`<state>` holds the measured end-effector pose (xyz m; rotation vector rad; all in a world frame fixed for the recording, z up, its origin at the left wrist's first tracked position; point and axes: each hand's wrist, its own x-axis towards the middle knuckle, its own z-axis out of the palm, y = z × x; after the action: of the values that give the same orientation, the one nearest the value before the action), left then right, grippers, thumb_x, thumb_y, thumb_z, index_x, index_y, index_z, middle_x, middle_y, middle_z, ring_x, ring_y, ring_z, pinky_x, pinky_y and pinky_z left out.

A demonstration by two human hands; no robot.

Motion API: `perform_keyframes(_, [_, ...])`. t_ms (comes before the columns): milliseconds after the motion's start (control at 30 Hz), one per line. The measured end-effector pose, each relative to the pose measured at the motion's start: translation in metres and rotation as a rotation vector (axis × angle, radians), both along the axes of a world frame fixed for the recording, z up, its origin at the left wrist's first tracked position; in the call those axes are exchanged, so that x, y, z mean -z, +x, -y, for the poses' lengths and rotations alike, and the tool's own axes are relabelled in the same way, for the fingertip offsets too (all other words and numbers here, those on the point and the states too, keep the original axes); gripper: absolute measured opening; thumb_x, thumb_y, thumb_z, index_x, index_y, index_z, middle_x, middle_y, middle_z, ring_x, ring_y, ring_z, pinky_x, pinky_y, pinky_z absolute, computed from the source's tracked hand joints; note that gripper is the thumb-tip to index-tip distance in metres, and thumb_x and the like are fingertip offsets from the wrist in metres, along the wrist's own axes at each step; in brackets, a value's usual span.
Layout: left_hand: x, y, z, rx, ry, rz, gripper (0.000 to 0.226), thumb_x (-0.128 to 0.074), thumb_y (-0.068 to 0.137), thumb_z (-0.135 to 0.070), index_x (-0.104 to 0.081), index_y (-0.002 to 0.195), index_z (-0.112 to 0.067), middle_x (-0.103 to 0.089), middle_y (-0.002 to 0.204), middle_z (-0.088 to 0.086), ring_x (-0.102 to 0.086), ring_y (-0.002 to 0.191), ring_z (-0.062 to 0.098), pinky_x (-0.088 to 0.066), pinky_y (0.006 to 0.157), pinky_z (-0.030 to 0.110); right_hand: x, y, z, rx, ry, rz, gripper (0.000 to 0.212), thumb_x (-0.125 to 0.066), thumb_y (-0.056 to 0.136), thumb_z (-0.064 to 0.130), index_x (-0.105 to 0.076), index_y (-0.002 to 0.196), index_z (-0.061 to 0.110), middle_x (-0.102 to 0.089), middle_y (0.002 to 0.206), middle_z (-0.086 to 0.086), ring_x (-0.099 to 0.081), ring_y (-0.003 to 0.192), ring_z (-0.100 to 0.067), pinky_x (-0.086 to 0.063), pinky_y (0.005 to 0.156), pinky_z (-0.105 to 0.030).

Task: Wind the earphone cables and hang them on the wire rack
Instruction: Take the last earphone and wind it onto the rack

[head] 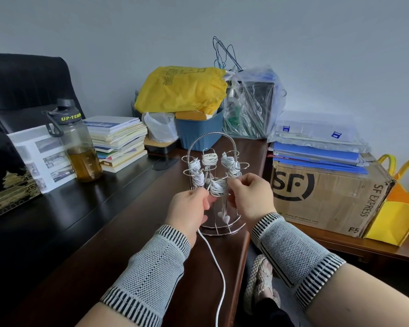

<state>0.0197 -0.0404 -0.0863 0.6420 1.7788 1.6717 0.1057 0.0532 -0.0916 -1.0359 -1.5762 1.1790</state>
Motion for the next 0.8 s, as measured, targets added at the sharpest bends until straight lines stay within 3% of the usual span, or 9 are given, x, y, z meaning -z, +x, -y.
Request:
perform_keyframes(100, [0.001, 0.001, 0.002, 0.038, 0.032, 0.005, 0.021, -0.044, 0.078, -0.004, -0.047, 0.059, -0.011, -0.077, 0.09, 0.005, -0.068, 0.102, 0.021, -0.051, 0.085, 0.04, 0.006, 0.003, 0.001, -0.025, -0.024, -0.059, 0.019, -0.059, 0.063, 0.035, -0.058, 0.063, 0.016, -0.066, 0.06, -0.006, -0.063, 0.062, -0.03, -0.055, 0.073, -0.058])
perform_keyframes(233, [0.004, 0.002, 0.006, 0.059, 0.038, -0.042, 0.011, -0.049, 0.065, -0.016, -0.049, 0.059, -0.006, -0.077, 0.09, 0.0, -0.063, 0.095, 0.027, -0.045, 0.083, 0.041, 0.008, 0.009, 0.009, -0.015, 0.007, -0.078, 0.011, -0.062, 0.07, 0.026, -0.058, 0.063, 0.018, -0.065, 0.061, -0.003, -0.062, 0.061, -0.028, -0.056, 0.072, -0.054])
perform_keyframes(300, [0.004, 0.003, 0.008, 0.052, 0.028, -0.137, 0.017, -0.055, 0.059, -0.028, -0.052, 0.049, -0.014, -0.073, 0.084, -0.002, -0.06, 0.086, 0.031, -0.044, 0.078, 0.04, 0.006, 0.014, 0.014, -0.009, 0.081, -0.06, 0.014, -0.062, 0.079, 0.018, -0.059, 0.065, 0.018, -0.064, 0.064, -0.004, -0.062, 0.064, -0.028, -0.057, 0.069, -0.047])
perform_keyframes(367, [0.003, 0.006, 0.01, 0.07, 0.015, -0.269, 0.027, -0.058, 0.064, -0.037, -0.055, 0.044, -0.019, -0.06, 0.068, 0.003, -0.054, 0.075, 0.02, -0.044, 0.075, 0.034, 0.006, 0.017, 0.017, -0.084, 0.132, -0.071, 0.017, -0.062, 0.084, 0.013, -0.06, 0.067, 0.013, -0.059, 0.058, -0.007, -0.057, 0.053, -0.022, -0.056, 0.056, -0.035])
perform_keyframes(433, [0.003, 0.009, 0.012, 0.148, -0.003, -0.421, 0.033, -0.059, 0.078, -0.029, -0.056, 0.047, -0.019, -0.053, 0.052, -0.009, -0.048, 0.058, 0.005, -0.041, 0.065, 0.023, 0.004, 0.018, 0.023, -0.158, 0.232, -0.054, 0.017, -0.06, 0.087, 0.004, -0.061, 0.071, 0.01, -0.057, 0.057, -0.003, -0.052, 0.047, -0.012, -0.048, 0.048, -0.022])
perform_keyframes(500, [0.002, 0.014, 0.014, 0.206, -0.049, -0.582, 0.036, -0.057, 0.087, -0.011, -0.049, 0.053, -0.018, -0.051, 0.049, -0.01, -0.045, 0.05, 0.002, -0.035, 0.056, 0.02, 0.003, 0.018, 0.026, -0.194, 0.379, -0.002, 0.025, -0.06, 0.085, -0.002, -0.065, 0.077, 0.021, -0.062, 0.073, 0.002, -0.058, 0.059, -0.006, -0.05, 0.06, -0.019])
perform_keyframes(567, [0.005, 0.014, 0.015, 0.211, -0.103, -0.77, 0.034, -0.055, 0.087, -0.008, -0.043, 0.057, -0.018, -0.051, 0.065, -0.006, -0.044, 0.057, 0.008, -0.034, 0.063, 0.025, 0.006, 0.019, 0.027, -0.252, 0.529, 0.1, 0.037, -0.058, 0.08, -0.009, -0.069, 0.084, 0.025, -0.06, 0.088, 0.003, -0.059, 0.078, -0.003, -0.049, 0.075, -0.014])
perform_keyframes(667, [0.007, 0.012, 0.018, 0.263, -0.156, -0.923, 0.033, -0.057, 0.087, -0.016, -0.039, 0.059, -0.019, -0.052, 0.09, -0.003, -0.042, 0.071, 0.013, -0.034, 0.071, 0.025, 0.009, 0.021, 0.025, -0.308, 0.614, 0.146, 0.036, -0.058, 0.075, -0.012, -0.074, 0.087, 0.019, -0.054, 0.09, 0.003, -0.055, 0.085, -0.004, -0.046, 0.078, -0.011])
perform_keyframes(800, [0.001, 0.009, 0.027, 0.304, -0.176, -1.06, 0.028, -0.052, 0.094, -0.022, -0.044, 0.068, -0.015, -0.045, 0.082, -0.008, -0.041, 0.068, 0.007, -0.028, 0.066, 0.025, 0.016, 0.021, 0.018, -0.236, 0.707, 0.144, 0.023, -0.067, 0.078, 0.0, -0.072, 0.084, 0.021, -0.051, 0.091, 0.009, -0.056, 0.089, -0.01, -0.048, 0.081, -0.021])
